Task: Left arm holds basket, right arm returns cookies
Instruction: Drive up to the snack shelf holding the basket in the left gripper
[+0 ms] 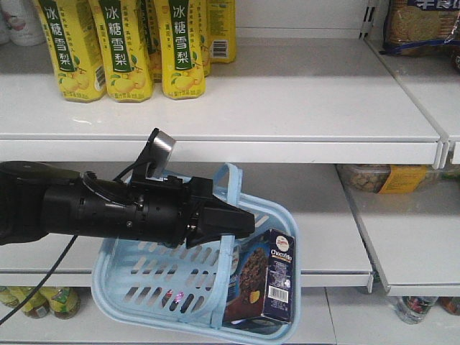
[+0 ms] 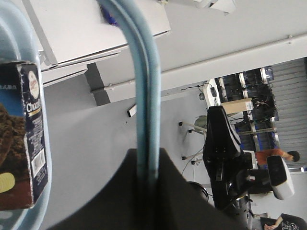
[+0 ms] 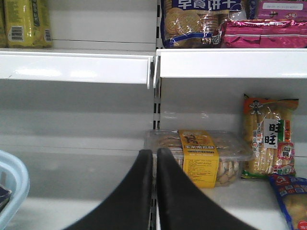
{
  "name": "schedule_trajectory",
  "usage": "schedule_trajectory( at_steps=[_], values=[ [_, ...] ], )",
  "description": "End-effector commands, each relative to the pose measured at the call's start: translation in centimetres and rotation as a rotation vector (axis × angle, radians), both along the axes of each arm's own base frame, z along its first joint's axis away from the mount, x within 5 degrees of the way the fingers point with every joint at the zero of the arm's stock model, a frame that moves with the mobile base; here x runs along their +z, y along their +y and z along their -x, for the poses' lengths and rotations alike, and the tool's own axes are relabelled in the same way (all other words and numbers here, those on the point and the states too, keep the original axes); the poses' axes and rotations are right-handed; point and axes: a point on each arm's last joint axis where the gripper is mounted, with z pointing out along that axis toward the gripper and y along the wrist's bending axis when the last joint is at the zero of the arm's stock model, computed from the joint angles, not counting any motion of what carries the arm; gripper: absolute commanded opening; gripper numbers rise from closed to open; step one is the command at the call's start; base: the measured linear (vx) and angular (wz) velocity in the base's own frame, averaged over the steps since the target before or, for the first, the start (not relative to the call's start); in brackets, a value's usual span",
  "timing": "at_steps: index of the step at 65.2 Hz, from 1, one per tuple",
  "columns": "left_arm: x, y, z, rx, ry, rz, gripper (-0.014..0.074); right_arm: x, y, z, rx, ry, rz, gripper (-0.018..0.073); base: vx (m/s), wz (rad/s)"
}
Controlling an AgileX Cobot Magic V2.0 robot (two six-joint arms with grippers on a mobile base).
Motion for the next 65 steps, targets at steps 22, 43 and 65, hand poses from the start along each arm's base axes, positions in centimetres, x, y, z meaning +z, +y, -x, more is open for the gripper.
schedule_trajectory(
  at_steps=[22,43,65],
  values=[
    [3.72,0.01,-0.11,0.054,-0.042,0.168,-0.0006,0.18,0.1,0.09,0.01,-0.071,0.009,-0.0011,0.03,0.01],
    [3.72,0.01,-0.11,0.054,-0.042,0.168,-0.0006,0.18,0.1,0.09,0.01,-0.071,0.009,-0.0011,0.01,0.0],
    [3.72,0.01,-0.11,0.054,-0.042,0.168,-0.0006,0.18,0.1,0.09,0.01,-0.071,0.009,-0.0011,0.0,0.0]
  ],
)
